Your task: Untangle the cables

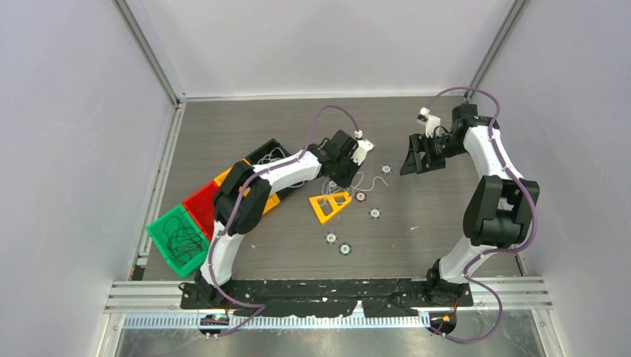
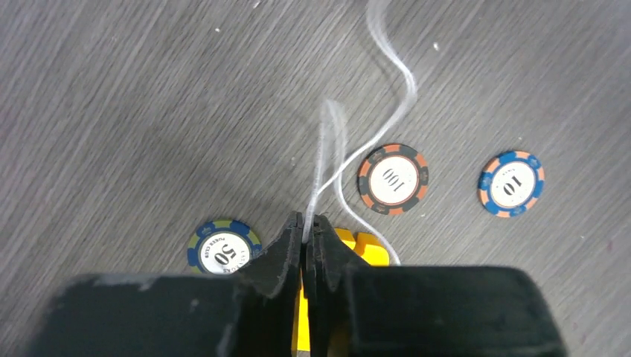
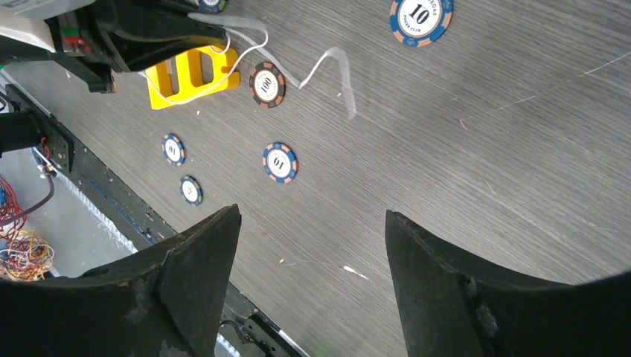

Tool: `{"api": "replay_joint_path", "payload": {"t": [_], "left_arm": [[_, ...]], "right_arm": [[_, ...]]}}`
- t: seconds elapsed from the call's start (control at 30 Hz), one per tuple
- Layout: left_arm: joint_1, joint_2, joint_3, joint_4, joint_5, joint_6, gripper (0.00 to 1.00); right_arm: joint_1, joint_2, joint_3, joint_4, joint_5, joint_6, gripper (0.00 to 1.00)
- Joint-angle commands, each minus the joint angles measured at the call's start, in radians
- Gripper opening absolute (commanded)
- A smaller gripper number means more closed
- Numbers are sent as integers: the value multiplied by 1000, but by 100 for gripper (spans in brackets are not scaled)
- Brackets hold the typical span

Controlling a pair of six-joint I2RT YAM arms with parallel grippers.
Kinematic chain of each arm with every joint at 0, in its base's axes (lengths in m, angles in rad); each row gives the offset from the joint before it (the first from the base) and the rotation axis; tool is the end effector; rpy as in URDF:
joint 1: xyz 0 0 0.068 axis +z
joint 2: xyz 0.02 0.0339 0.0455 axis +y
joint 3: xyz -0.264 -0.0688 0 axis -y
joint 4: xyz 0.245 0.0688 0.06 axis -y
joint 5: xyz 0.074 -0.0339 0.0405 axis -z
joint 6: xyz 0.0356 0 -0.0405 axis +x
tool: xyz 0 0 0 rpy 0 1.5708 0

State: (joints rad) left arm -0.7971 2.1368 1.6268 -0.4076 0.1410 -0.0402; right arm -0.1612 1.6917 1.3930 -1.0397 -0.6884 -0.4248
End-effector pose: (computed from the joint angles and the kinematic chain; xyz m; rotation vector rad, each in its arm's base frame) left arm 0.3256 -0.3405 0.1823 0.9997 2.3491 -0.5161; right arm 0.3264 -0.0302 0.2621 -0.4516 2.5748 0.8083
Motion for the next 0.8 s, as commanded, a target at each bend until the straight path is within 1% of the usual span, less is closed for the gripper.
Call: {"api": "replay_joint_path", "payload": {"t": [0.0,0.03,0.17,0.3,0.33,0.4,0.5,0.6,0.67,0.77], "left_arm": [[17,-52,73,-52,86,12,0],[20,-69,95,-66,99,17,0],[29,-220,131,-101,156,36,0],[67,-367,152,-164,234,79,0],[85,-391,157,-183,262,87,0],[138,-428,172,-224,370,105,0],[221,-447,184,-273,524,133,0],[314,-458,149,-260,686,149,0],[364,-459,111,-238,752,177,0],[414,-445,65,-244,832,272,0]], "right_arm": [[-6,3,49,-19,-38,-11,76],[-6,5,52,-22,-39,-9,76],[-6,0,57,-28,-48,-3,74],[-8,-17,52,-28,-61,7,74],[-7,-19,51,-28,-64,12,74],[-7,-21,51,-28,-74,18,73],[-7,-23,54,-28,-83,28,73],[-6,-23,56,-28,-88,36,73],[-6,-22,59,-28,-90,41,73],[-6,-14,65,-28,-91,50,73]]}}
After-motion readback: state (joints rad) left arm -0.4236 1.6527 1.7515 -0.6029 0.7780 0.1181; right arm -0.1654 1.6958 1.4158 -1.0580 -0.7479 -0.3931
